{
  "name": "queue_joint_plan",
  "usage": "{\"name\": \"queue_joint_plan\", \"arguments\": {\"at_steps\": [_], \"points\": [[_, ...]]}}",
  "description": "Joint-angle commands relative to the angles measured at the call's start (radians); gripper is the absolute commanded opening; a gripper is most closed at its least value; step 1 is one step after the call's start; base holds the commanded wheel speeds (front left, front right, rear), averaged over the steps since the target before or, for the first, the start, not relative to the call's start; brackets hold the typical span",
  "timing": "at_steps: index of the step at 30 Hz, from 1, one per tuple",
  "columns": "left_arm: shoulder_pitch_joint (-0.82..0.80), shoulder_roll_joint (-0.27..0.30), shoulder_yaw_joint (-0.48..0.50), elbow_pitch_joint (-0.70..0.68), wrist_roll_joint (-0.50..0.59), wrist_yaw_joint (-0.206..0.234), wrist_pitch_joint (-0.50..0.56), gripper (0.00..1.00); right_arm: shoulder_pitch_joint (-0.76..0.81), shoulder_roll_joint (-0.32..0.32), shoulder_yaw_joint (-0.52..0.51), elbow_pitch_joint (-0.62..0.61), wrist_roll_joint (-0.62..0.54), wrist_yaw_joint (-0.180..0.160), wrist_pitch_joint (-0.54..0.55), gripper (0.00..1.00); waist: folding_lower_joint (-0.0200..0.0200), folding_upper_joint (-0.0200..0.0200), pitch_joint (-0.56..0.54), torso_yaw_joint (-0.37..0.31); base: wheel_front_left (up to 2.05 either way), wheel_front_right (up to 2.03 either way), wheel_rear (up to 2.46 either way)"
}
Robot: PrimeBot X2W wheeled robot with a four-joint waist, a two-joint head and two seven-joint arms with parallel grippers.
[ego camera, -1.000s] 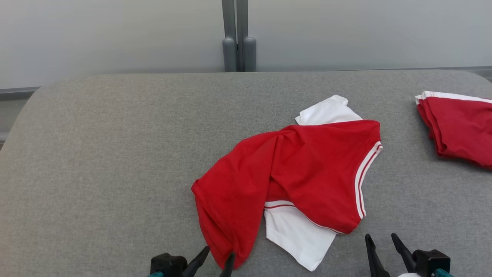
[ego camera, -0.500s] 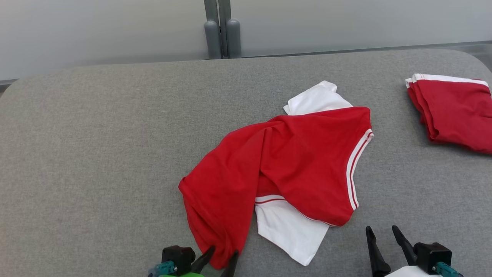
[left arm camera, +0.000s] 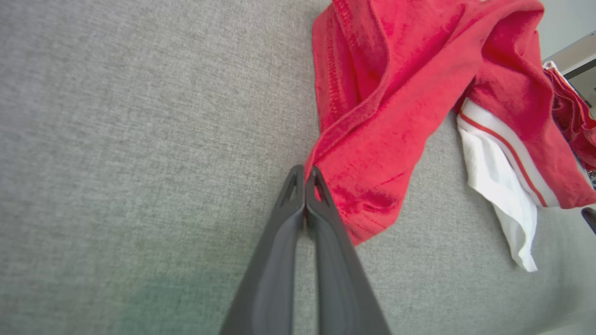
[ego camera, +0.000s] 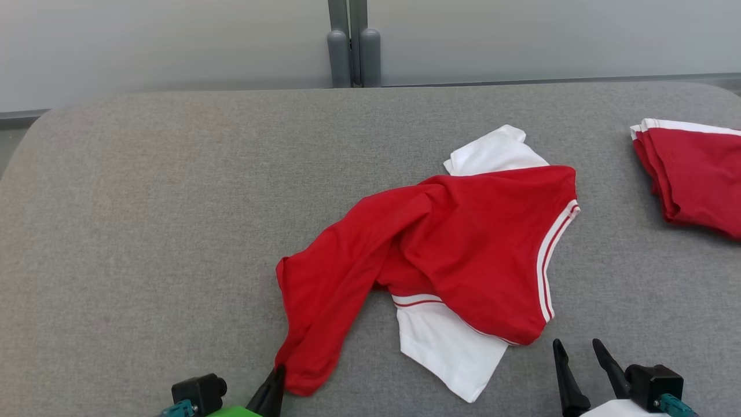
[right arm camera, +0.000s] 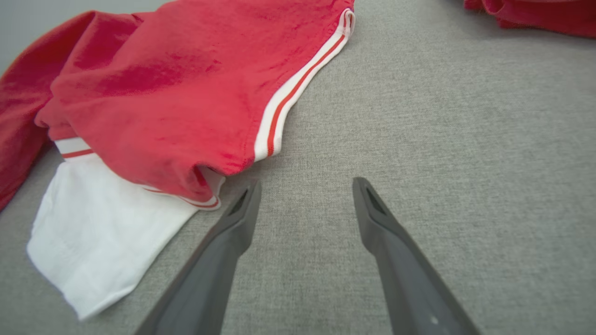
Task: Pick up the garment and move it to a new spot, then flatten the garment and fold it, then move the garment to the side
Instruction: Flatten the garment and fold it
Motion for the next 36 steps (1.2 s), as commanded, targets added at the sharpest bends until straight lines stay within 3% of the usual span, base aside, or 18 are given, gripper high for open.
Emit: {"name": "queue_joint_plan", "arguments": {"at_steps": [1,2,6,8,9,14,18,22,28,36], "points": [[0.012,-0.001,0.020,-0.014,0.009,-0.013,-0.004,0.35,-0.011,-0.002,0.000,0.001,0.002,-0.001,-0.003,1.00,0.0000,0.0000,0.001,0.009,0.00,0.00,0.00],[0.017,-0.005,0.026,-0.021,0.012,-0.020,-0.004,0.40,-0.013,-0.002,-0.001,0.001,0.002,-0.001,-0.003,1.00,0.0000,0.0000,0.001,0.011,0.00,0.00,0.00],[0.037,-0.014,0.038,-0.045,0.028,-0.036,-0.004,0.44,-0.011,-0.002,0.002,0.005,0.003,-0.001,-0.003,1.00,0.0000,0.0000,-0.004,0.017,0.00,0.00,0.00],[0.049,-0.018,0.043,-0.055,0.032,-0.038,-0.004,0.96,-0.007,-0.002,0.003,0.006,0.004,-0.001,-0.003,1.00,0.0000,0.0000,-0.009,0.018,0.00,0.00,0.00],[0.060,-0.016,0.047,-0.057,0.037,-0.031,-0.004,1.00,-0.004,-0.002,0.005,0.008,0.004,-0.001,-0.003,1.00,0.0000,0.0000,-0.014,0.017,0.00,0.00,0.00],[0.130,-0.003,0.115,-0.093,0.090,0.021,-0.004,1.00,0.022,-0.003,-0.003,0.009,0.007,-0.001,-0.003,1.00,0.0000,0.0000,-0.053,0.010,0.00,0.00,0.00],[0.193,-0.002,0.236,-0.190,0.256,0.056,-0.004,1.00,0.042,-0.002,-0.029,-0.014,-0.017,-0.001,-0.003,1.00,0.0000,0.0000,-0.085,0.014,0.00,0.00,0.00],[0.257,-0.042,0.398,-0.308,0.465,0.071,-0.004,1.00,0.051,-0.003,-0.071,-0.072,-0.056,-0.001,-0.003,1.00,0.0000,0.0000,-0.109,0.021,0.00,0.00,0.00],[0.326,-0.128,0.574,-0.381,0.685,0.017,-0.003,1.00,0.048,-0.002,-0.121,-0.200,-0.116,-0.001,-0.003,1.00,0.0000,0.0000,-0.138,0.016,0.00,0.00,0.00],[0.330,-0.228,0.700,-0.324,0.839,-0.104,-0.003,1.00,0.057,-0.002,-0.140,-0.282,-0.160,-0.001,-0.003,1.00,0.0000,0.0000,-0.155,0.005,0.00,0.00,0.00]]}}
